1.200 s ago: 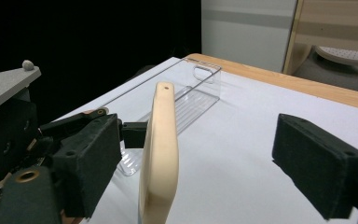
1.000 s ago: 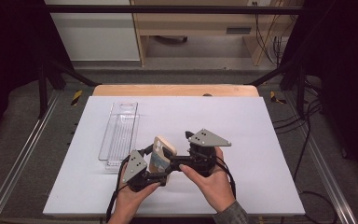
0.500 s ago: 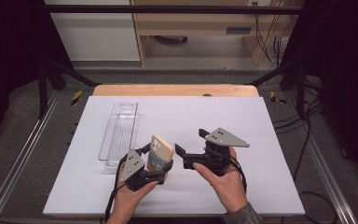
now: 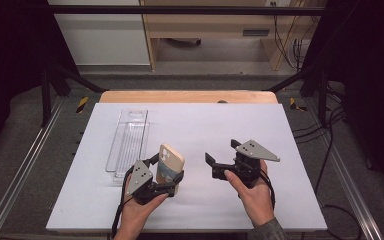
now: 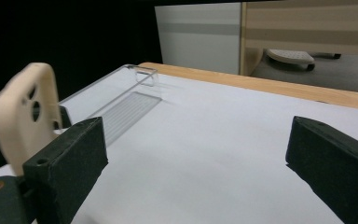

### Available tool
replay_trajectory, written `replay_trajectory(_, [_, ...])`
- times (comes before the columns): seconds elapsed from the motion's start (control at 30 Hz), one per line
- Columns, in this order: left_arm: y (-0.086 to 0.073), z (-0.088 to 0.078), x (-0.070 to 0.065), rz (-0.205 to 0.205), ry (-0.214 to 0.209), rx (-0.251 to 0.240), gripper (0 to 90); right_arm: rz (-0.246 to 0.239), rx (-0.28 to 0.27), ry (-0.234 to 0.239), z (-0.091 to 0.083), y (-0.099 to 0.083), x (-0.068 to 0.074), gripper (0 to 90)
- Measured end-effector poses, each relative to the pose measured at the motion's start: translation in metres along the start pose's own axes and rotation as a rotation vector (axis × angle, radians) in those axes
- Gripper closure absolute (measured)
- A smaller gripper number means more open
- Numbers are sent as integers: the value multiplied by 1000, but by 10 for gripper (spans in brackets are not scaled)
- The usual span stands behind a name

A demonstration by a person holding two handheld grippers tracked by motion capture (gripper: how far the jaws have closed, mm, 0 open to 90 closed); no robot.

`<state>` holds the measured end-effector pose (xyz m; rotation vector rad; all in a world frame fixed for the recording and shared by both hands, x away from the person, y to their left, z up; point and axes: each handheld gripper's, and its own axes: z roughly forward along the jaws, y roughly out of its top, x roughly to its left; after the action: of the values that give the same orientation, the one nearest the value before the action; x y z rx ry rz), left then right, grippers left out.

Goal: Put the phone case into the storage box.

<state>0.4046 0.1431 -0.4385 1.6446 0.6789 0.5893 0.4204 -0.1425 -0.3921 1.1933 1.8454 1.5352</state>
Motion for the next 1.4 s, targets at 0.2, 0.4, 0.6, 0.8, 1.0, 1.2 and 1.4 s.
replay_trajectory(0.2, [2, 0, 1, -4, 6, -5, 117, 3, 31, -26, -1, -19, -23, 55])
replay_trajectory(0.4, [8, -5, 5, -19, 19, -44, 117, -8, 42, -43, 0, -39, -45, 104])
replay_trajectory(0.6, [15, -8, 6, -13, 25, -63, 117, -28, 40, -96, -1, -52, -58, 88])
replay_trajectory(0.8, [19, -13, 8, -2, 39, -78, 117, -48, 40, -124, -5, -58, -65, 81])
replay_trajectory(1.0, [23, -15, 13, -3, 33, -78, 116, -81, 12, -131, -10, -62, -66, 71])
replay_trajectory(1.2, [29, -19, 18, -16, 39, -90, 116, -104, -39, -128, -13, -63, -71, 51])
replay_trajectory(1.4, [37, -20, 23, -21, 47, -100, 115, -104, -56, -114, -13, -68, -73, 42])
